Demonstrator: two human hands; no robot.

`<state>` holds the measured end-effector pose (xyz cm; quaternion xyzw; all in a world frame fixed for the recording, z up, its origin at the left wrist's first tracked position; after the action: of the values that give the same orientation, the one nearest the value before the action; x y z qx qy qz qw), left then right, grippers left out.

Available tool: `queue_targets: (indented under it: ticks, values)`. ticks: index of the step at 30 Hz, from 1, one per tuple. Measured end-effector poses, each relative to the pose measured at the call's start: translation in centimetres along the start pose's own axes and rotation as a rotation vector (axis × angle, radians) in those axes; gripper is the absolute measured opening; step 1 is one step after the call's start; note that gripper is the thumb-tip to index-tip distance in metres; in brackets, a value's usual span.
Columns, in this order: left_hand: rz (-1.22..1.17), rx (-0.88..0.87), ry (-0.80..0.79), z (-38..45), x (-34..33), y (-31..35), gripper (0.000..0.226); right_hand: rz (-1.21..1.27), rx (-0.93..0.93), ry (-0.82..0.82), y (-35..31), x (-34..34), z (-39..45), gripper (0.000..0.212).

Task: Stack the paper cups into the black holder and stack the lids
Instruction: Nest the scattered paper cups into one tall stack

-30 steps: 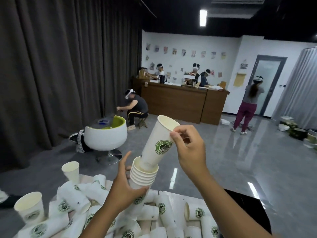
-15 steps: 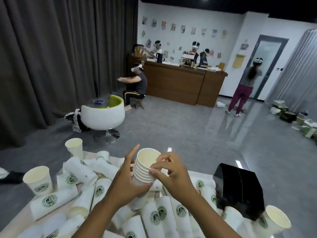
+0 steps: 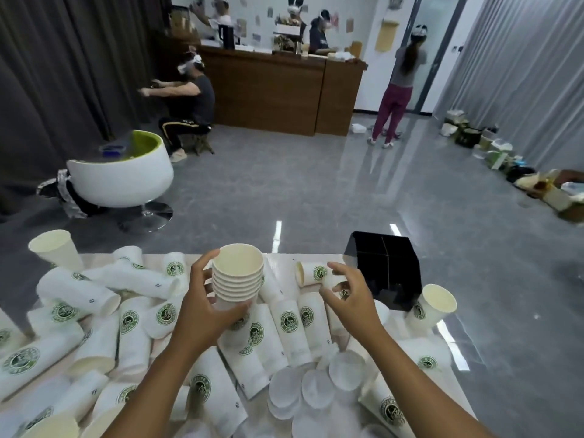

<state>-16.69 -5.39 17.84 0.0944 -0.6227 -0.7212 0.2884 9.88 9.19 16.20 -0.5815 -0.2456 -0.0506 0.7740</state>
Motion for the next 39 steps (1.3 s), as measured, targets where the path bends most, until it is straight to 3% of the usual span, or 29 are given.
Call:
queue_targets:
  ticks: [6,11,19,23,28,34,39]
  values:
    - [-0.012,0.016,-0.019,1.6,-5.5,0.5,0.101,-0.048,-0.037,0.004,5.3,4.2,1.9,0.055]
    - [0.02,-0.029,-0.123,2.1,-11.4,1.3,0.105,-0.051,-0.052,0.192,8.6,10.2,1.2,0.055]
    - [0.096,-0.152,-0.419,3.1,-23.9,4.0,0.103,-0.068,-0.315,0.415,15.5,20.8,-1.2,0.046]
    - [0.158,-0.197,-0.546,3.8,-30.1,4.6,0.104,-0.094,-0.355,0.395,19.2,22.7,-1.6,0.058]
    - [0.212,-0.216,-0.627,4.1,-34.6,4.1,0.106,-0.23,-0.343,0.305,23.2,23.0,-1.0,0.04]
    - [0.24,-0.209,-0.633,4.4,-35.5,3.0,0.107,-0.36,-0.331,0.245,24.8,22.6,0.6,0.018]
    - [0.259,-0.192,-0.588,4.8,-34.3,2.8,0.107,-0.418,-0.278,0.164,25.0,21.8,1.8,0.023]
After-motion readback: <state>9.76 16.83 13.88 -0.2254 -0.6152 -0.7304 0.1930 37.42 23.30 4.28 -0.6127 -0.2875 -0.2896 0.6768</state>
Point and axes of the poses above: each hand's wrist, its own z-axis towards the middle knuckle, its own x-axis out of the back of the hand, y = z × x, the point moved 5 cm from there along z, towards the middle knuckle, and after that the axes turned 1 degree about x, right-handed, at the moved point
